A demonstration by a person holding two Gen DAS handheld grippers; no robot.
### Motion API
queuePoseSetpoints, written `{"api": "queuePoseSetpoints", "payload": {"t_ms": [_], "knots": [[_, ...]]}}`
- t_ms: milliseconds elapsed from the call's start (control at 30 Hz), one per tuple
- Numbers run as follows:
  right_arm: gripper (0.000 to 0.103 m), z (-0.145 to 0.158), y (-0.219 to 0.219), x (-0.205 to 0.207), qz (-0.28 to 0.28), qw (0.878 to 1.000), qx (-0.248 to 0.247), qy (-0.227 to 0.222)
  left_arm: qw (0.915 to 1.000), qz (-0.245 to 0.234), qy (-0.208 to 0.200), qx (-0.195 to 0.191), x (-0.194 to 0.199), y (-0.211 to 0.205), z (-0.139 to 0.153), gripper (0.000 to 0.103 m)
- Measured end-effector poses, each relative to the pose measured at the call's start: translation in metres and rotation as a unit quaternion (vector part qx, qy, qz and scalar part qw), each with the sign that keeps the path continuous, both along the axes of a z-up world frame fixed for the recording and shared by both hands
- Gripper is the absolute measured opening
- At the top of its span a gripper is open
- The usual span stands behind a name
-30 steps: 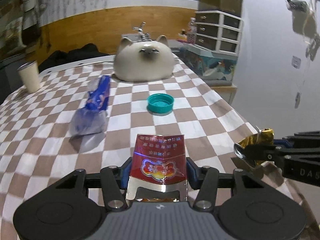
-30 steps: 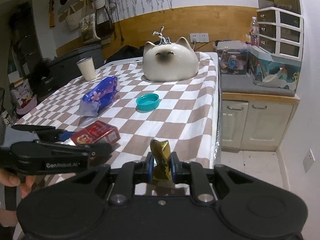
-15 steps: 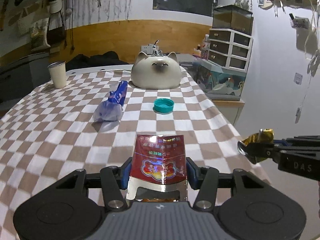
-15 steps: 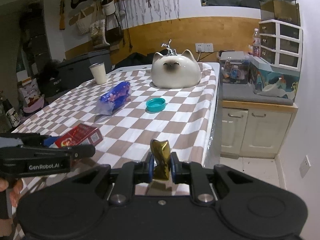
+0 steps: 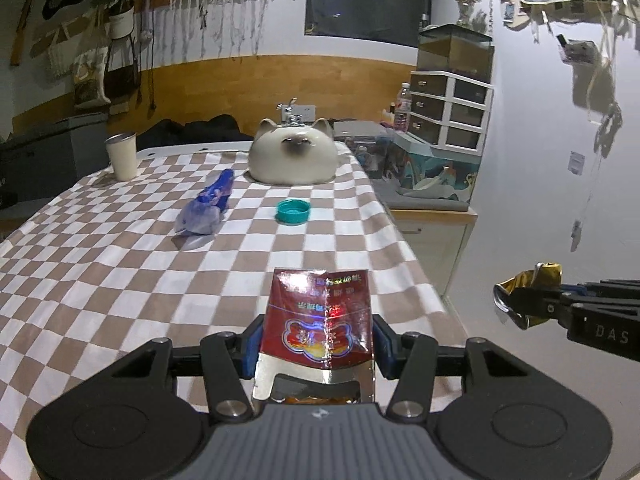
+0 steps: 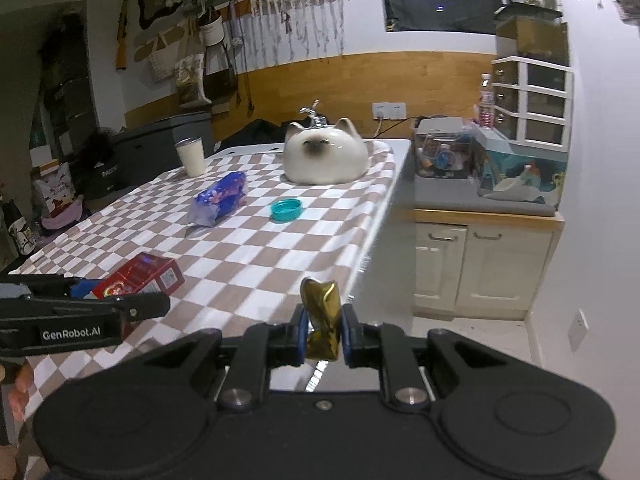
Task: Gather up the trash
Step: 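Lift the red snack box with the left tool while the right tool lifts the gold wrapper, then carry the snack box and gold wrapper over the tan wastebasket with both tools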
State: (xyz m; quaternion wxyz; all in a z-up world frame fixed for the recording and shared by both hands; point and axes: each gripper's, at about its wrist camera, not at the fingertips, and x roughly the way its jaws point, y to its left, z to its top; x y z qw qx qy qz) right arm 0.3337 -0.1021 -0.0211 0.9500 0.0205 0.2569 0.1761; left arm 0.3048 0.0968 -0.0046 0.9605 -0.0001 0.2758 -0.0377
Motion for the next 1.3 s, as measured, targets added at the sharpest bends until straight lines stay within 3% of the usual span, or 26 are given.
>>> {"api": "queuePoseSetpoints", "payload": {"t_ms": [333, 767, 1000, 1300], "knots": [[0.017, -0.004, -0.068, -0.027, -0.036, 0.999, 0.01, -0.001, 0.9995, -0.027, 0.0, 0.013, -0.016, -0.075, -0.001, 0.054], [0.017, -0.024, -0.153, -0.039, -0.085, 0.996, 0.012, 0.017, 0.995, -0.089, 0.043, 0.01, 0.003, -0.178, -0.027, 0.054], [0.017, -0.05, -0.187, -0.032, -0.112, 0.993, 0.011, 0.047, 0.9875, -0.129, 0.09, 0.008, 0.025, -0.224, -0.058, 0.054], [0.017, -0.101, -0.218, -0.01, -0.133, 0.984, 0.018, 0.117, 0.9689, -0.174, 0.175, 0.02, 0.065, -0.271, -0.114, 0.054]]}}
